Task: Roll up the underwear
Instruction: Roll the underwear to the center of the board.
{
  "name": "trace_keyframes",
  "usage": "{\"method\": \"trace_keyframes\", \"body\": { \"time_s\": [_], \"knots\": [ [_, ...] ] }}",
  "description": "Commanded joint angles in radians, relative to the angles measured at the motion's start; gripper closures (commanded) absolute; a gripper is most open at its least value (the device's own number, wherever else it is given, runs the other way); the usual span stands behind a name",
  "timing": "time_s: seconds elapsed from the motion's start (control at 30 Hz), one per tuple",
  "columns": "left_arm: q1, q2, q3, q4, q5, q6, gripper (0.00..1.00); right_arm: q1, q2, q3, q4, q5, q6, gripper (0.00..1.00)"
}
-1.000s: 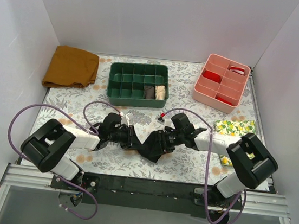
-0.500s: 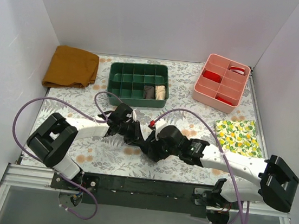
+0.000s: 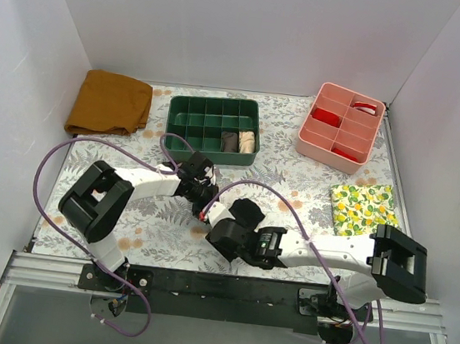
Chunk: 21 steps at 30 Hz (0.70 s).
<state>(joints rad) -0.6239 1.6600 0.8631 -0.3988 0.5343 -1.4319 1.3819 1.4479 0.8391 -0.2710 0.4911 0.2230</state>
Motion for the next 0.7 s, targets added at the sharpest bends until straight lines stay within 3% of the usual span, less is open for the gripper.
{"method": "trace_keyframes", "body": {
  "time_s": [0.0, 0.47, 0.57, 0.67],
  "knots": [
    [-0.005, 0.029, 0.007, -0.083, -0.017, 0.033, 1.0, 0.039, 0.049, 0.057, -0.028, 0.124, -0.008, 0.36],
    [-0.005, 0.057, 0.03, -0.089, 0.026, 0.068, 1.0, 0.055, 0.22, 0.045, -0.112, 0.222, 0.094, 0.37],
    [-0.005, 0.058, 0.03, -0.089, 0.027, 0.067, 1.0, 0.055, 0.223, 0.02, -0.105, 0.205, 0.119, 0.47],
    [-0.005, 0.053, 0.028, -0.086, 0.023, 0.065, 1.0, 0.055, 0.22, -0.003, -0.097, 0.192, 0.151, 0.63]
  ]
}}
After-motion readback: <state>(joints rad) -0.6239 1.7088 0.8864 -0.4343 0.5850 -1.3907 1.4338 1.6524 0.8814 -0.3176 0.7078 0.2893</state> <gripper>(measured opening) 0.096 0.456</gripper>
